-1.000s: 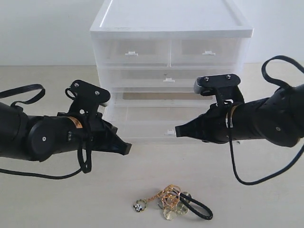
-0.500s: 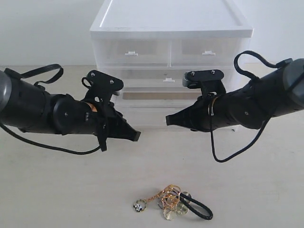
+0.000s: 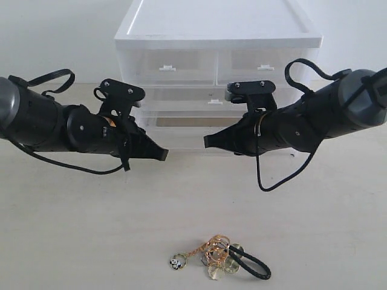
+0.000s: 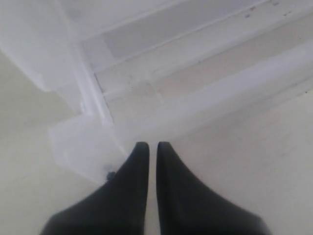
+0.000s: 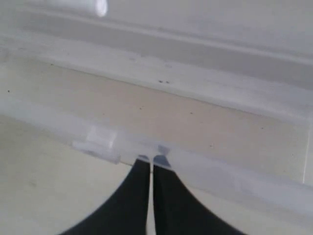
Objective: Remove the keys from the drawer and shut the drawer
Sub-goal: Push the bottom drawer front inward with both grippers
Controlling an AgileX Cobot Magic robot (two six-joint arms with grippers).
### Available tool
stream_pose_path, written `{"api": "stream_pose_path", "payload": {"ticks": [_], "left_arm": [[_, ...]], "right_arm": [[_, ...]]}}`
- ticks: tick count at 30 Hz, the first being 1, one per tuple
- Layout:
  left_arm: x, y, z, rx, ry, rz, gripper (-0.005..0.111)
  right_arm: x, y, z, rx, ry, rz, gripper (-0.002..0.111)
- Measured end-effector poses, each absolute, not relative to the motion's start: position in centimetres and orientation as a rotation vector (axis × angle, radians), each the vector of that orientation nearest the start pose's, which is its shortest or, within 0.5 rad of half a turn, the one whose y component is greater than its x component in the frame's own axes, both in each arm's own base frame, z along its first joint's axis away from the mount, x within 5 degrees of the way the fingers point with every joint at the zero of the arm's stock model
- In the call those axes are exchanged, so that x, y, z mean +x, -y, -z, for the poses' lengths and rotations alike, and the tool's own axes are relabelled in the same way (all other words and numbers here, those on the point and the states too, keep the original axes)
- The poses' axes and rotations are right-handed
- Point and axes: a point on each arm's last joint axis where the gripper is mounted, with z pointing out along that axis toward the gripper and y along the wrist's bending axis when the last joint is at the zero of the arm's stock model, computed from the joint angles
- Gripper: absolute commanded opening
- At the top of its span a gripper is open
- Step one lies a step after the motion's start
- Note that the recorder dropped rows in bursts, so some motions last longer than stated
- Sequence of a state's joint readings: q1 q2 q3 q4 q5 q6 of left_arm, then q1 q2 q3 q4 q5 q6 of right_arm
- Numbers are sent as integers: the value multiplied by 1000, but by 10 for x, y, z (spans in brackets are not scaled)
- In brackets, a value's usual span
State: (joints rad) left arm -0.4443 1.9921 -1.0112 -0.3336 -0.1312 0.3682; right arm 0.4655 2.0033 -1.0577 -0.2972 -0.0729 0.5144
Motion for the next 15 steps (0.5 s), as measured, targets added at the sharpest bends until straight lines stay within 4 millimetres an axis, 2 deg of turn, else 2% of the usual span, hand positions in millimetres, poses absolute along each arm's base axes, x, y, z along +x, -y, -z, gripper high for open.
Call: {"api": "stream_pose_path", "payload": {"ticks": [9,15], "left_arm": [[363,168,-129,572,-2235,141,4],[369,170,-116,574,-2230,124,4]], "right_arm": [[360,-185,-122,-275,-2304,-415,0],[364,-186,-125,-281,-2263,-408,0]]}}
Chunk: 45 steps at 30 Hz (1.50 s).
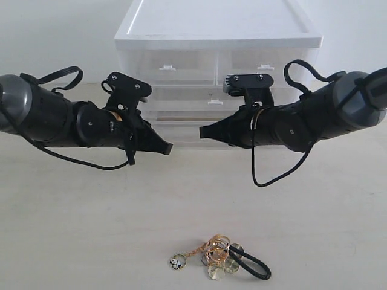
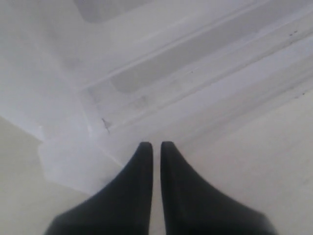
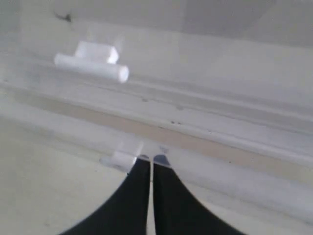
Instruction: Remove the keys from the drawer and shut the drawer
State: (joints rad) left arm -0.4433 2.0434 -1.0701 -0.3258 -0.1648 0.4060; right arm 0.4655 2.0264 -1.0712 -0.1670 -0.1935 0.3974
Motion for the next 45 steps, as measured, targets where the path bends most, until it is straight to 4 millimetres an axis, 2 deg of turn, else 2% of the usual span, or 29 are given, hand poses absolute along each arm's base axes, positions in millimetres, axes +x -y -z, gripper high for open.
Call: {"api": "stream_pose_path", "payload": {"ticks": [2,8,22,28,37,41,45], "left_arm": [[375,173,-113,574,-2224,123,4],[385,177,-122,571,-2179,127,4],[384,178,-122,605,-2198,126,4],[381,178,-135,632,-2186,126,4],[350,161,-160,572,-2153,132,4],[321,144,-165,509,-2136,128,4],[286,128,-182,449,-2104,150,4]], "right_arm": [[365,-186,-127,-278,-2247,-412,0],[367,-188,-131,-305,-2185,-421,0],[367,-188,-130,-336,-2189,-401,0],[352,-181,-128,-340,-2198,-401,0],[316,-161,-144,-272,-2139,-432,0],[293,-145,-154,-211,-2087,-420,0],[265,-127,-164,-142,-2009,-422,0]]}}
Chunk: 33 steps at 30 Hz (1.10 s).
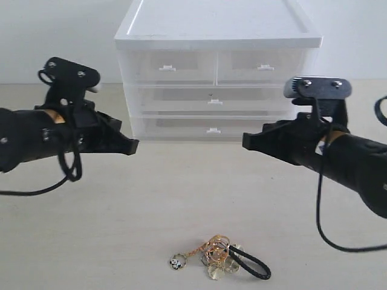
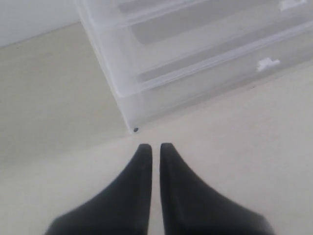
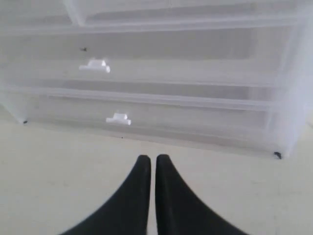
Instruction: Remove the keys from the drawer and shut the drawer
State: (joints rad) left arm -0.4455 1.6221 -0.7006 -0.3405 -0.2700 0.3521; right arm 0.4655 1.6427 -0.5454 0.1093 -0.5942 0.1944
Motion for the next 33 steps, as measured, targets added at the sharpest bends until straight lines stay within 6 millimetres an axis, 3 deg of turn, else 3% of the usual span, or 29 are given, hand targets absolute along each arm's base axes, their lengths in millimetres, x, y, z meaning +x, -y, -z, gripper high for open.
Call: {"api": "stream_pose_path", "payload": {"ticks": [6,10,16,23,33], "left_arm": [[215,123,-219,408,-1956,306,4],[168,124,-232,448,-1876,454,4],[116,114,-233,479,-1804,662,4],[88,95,-224,446,-1760,781,4],[82,87,-224,391,-1747,845,4]], "right_arm": [[212,-111,-179,-156,-1846,-484,0],[182,-105,-184,-163,-1791,-546,0],[156,-93,-177,-123,-1833,-607,0],[148,-90,-165,-120,-1953,-613,0],[148,-90,-165,-114,-1958,-616,0]]}}
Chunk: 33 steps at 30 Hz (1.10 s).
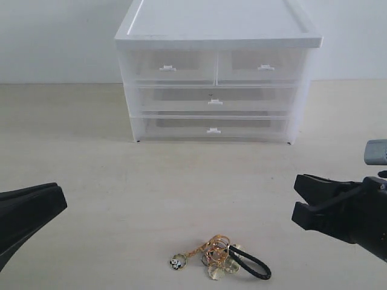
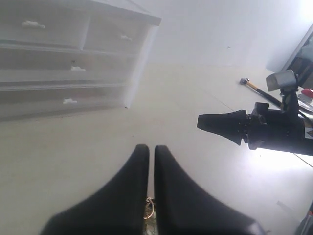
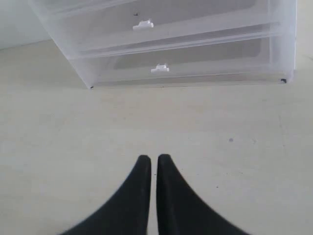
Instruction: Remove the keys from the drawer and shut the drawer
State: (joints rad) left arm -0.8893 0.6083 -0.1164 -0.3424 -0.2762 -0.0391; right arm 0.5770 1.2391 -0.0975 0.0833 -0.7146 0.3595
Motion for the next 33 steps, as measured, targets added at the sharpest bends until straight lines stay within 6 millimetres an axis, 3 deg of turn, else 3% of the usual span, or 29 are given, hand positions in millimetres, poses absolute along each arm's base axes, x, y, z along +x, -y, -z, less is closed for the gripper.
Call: {"api": "stream_pose_path", "payload": {"ticks": [11,15,23,33], "left_arm": [[81,87,-224,448,-1734,799,4],[78,84,-232,486,-1629,766,4],[67,49,-259,311,-1362,703,4],[47,16,-254,142,-1288,446,4]], "right_arm": [[148,-90,-166,-111,-1954,-619,0],[147,-90,-165,-111,-1956,-619,0],[147,-90,-165,-106,-1956,-619,0],[147,-90,-165,-102,-1956,-620,0]]}}
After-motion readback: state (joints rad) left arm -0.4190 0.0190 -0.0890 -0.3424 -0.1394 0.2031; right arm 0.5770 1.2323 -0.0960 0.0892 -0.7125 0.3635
